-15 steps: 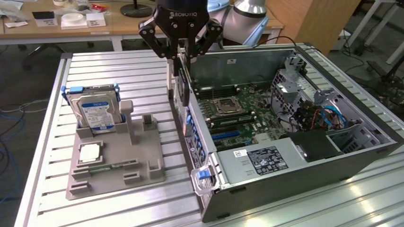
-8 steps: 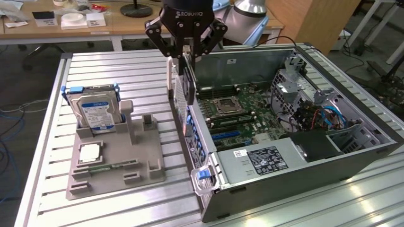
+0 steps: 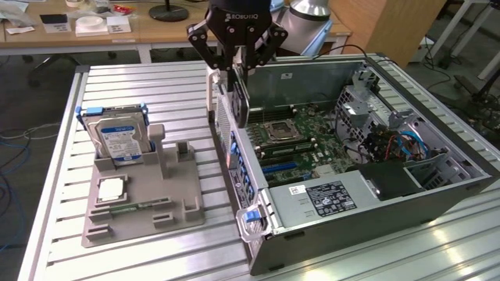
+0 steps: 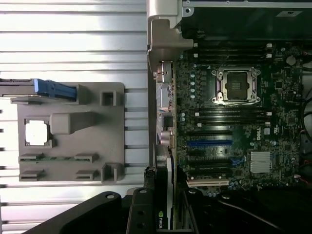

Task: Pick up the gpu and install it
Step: 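Pick up the gpu and move the gpu toward the slot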

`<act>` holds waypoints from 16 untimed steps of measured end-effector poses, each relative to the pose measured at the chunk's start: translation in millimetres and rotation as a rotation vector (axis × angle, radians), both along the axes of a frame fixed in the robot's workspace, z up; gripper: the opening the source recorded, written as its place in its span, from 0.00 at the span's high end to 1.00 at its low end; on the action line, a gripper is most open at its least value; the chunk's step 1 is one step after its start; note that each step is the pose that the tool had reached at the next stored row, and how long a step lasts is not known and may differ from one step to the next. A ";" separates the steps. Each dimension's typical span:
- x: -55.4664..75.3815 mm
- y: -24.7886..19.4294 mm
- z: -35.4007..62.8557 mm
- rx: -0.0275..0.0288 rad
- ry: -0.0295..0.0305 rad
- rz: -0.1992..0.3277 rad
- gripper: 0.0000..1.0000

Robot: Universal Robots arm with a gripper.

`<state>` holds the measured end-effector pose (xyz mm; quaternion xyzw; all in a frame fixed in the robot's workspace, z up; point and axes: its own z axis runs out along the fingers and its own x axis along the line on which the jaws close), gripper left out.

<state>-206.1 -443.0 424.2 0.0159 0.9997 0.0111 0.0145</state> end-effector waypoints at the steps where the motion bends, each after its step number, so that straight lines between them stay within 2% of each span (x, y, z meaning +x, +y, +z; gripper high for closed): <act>1: 1.2 0.3 0.0 0.0000 0.0000 0.000 0.73; 16: 20.1 5.3 0.0 0.0000 0.0000 0.000 0.73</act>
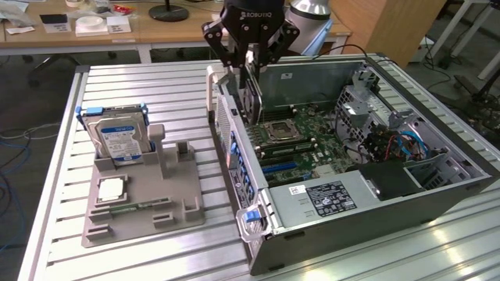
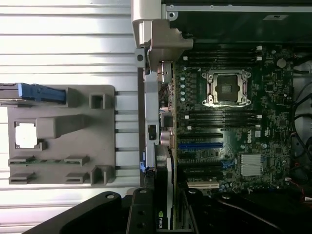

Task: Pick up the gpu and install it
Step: 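Pick up the gpu and move the gpu toward the slot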

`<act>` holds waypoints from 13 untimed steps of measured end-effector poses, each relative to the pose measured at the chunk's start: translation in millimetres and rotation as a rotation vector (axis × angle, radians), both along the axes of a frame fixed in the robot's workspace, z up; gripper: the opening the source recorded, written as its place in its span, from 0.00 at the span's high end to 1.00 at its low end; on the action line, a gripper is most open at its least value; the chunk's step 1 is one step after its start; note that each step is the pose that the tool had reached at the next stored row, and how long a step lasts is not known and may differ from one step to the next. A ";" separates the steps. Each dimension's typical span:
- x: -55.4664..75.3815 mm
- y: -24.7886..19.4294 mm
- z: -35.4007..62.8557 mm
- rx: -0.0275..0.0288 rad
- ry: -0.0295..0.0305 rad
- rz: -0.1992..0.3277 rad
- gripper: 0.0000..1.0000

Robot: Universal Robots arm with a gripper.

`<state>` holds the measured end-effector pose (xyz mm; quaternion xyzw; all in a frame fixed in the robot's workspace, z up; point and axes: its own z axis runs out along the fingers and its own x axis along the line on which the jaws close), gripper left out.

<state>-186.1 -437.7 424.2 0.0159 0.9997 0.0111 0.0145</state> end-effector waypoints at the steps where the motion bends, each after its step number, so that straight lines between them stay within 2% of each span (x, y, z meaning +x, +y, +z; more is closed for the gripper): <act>1: 1.2 0.4 0.0 0.0000 0.0001 0.000 0.73; 13: 14.1 6.2 0.0 0.0000 0.0000 0.000 0.73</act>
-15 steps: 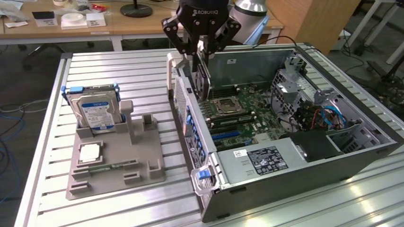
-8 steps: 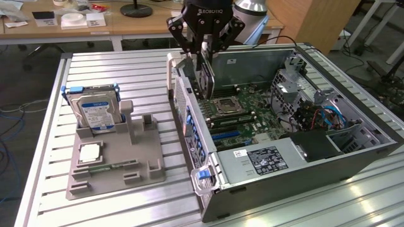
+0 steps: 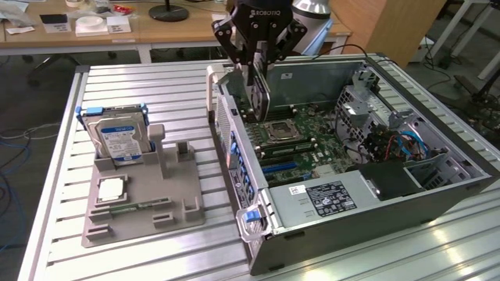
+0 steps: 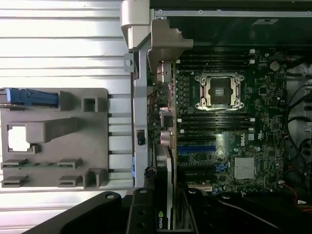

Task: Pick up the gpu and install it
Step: 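Pick up the gpu and move the gpu toward the slot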

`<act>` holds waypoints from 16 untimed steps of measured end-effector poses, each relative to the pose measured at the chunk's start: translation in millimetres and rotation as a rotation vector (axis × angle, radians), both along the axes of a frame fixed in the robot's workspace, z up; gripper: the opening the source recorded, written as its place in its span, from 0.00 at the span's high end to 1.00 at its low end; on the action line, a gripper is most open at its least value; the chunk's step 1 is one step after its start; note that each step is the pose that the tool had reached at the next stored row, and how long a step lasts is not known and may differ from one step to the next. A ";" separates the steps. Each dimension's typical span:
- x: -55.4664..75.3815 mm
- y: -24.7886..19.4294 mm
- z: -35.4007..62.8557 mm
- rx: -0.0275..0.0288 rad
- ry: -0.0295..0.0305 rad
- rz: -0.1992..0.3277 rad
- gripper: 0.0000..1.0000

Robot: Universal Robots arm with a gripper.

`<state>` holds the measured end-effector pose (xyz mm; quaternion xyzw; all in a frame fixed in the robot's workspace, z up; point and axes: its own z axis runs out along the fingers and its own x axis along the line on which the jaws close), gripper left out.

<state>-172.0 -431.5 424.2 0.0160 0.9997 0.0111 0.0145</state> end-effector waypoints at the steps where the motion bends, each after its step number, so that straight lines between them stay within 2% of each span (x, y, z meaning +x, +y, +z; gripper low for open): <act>1: 0.9 0.6 0.0 0.0000 0.0000 0.000 0.73; 16: 14.2 8.5 0.0 0.0000 0.0000 0.000 0.73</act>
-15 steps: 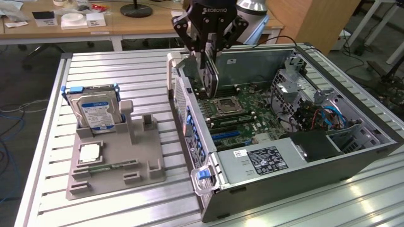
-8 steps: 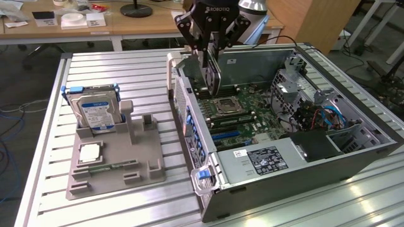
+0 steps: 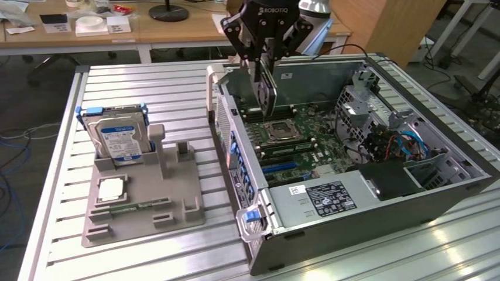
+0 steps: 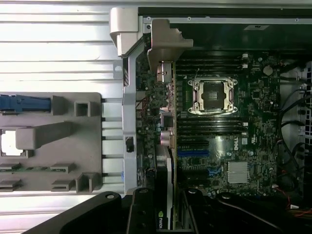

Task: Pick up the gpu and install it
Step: 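Pick up the gpu and move the gpu toward the slot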

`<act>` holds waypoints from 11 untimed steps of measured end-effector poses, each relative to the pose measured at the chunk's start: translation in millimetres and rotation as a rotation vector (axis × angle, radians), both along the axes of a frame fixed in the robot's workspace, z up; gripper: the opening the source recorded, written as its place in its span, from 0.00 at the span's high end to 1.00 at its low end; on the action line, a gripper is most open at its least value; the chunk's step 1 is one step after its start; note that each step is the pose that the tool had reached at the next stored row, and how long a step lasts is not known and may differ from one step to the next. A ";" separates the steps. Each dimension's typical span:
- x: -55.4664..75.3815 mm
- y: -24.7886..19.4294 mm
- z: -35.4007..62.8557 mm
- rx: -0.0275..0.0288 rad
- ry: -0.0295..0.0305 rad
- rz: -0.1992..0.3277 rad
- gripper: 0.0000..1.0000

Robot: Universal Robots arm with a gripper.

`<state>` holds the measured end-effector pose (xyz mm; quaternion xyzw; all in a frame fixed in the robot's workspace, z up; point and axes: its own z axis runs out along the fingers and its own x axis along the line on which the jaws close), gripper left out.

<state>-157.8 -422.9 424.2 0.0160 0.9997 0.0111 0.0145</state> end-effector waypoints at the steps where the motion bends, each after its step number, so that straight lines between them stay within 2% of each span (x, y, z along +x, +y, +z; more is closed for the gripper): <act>1: 1.1 0.5 0.0 0.0000 -0.0001 0.000 0.73; 11: 10.8 5.4 0.0 0.0000 0.0000 0.000 0.73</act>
